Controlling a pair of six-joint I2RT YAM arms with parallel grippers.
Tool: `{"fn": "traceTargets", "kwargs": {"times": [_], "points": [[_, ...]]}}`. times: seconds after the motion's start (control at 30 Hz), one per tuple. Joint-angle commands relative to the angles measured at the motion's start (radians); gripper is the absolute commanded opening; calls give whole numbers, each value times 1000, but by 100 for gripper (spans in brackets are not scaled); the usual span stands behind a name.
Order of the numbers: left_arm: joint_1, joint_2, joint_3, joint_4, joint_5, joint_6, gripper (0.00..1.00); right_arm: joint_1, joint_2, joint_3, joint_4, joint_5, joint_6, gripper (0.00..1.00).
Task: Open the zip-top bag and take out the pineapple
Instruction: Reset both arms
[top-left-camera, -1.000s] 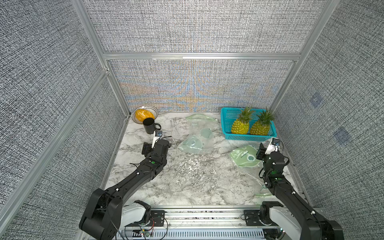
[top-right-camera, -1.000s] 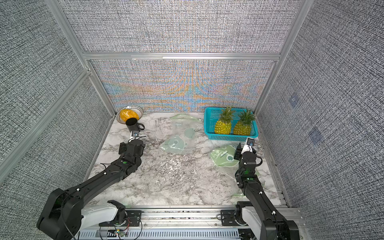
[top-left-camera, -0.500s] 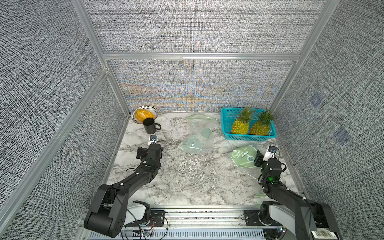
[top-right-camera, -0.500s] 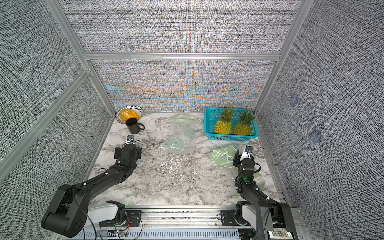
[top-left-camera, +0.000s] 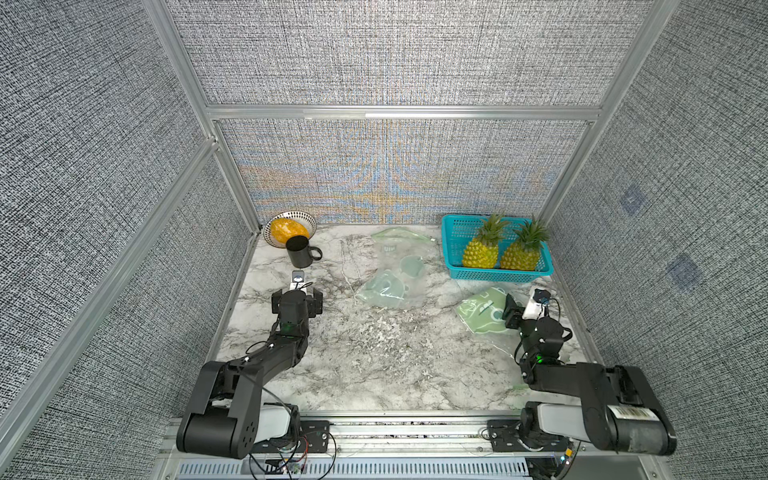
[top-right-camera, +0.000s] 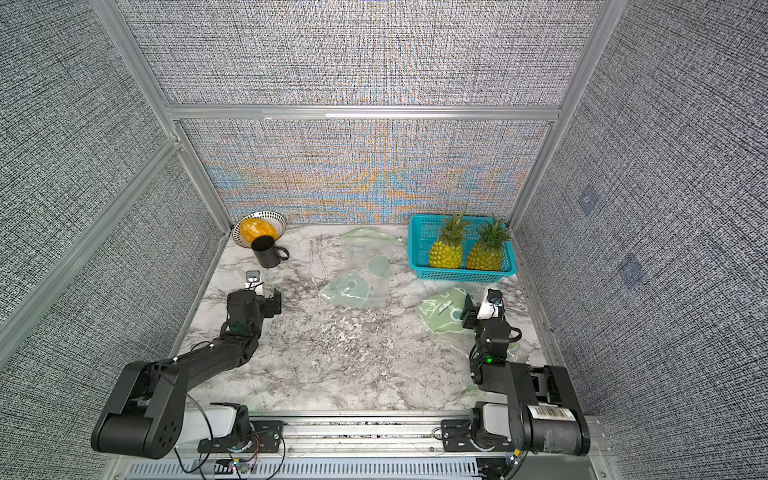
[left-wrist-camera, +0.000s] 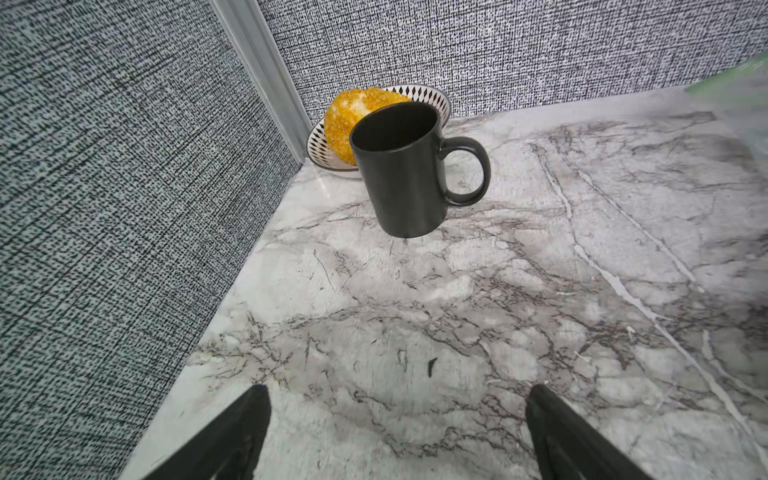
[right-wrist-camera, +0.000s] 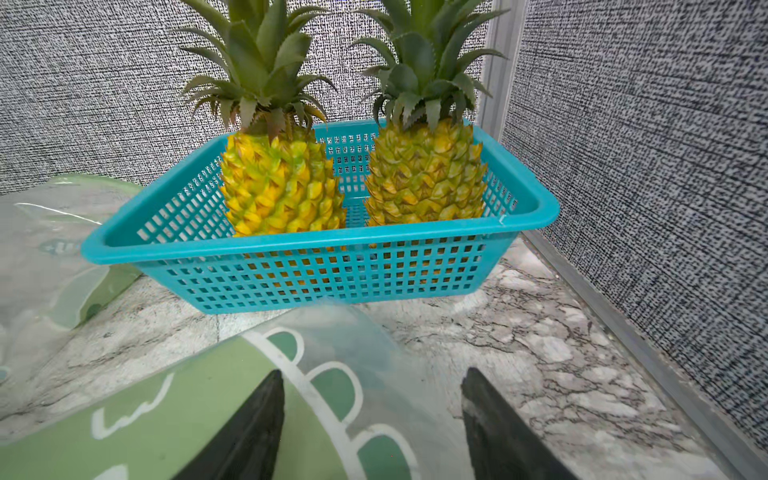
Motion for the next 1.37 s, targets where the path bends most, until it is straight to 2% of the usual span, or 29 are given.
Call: {"fn": "traceTargets", "kwargs": {"times": [0.0, 0.07, 0.17, 0.3, 0.37, 0.77, 1.33], "points": [[11, 62, 9, 117, 53, -7, 100, -1, 77, 8, 170, -58, 5, 69], [16, 114, 18, 148, 80, -5, 100, 0, 121, 0, 221, -96, -15, 70], [39, 162, 40, 152, 103, -38, 100, 8, 189, -28, 354, -73, -8, 73], [55, 150, 54, 104, 139, -34, 100, 19, 146, 17, 208, -48, -17, 80], [56, 146, 53, 103, 140, -34, 100, 36, 156, 42, 172, -8, -23, 97], [55, 148, 54, 100, 142, -34, 100, 77, 161, 79, 106, 76, -41, 98], [59, 148, 56, 99, 146, -35, 100, 81, 161, 82, 103, 86, -44, 98]]}}
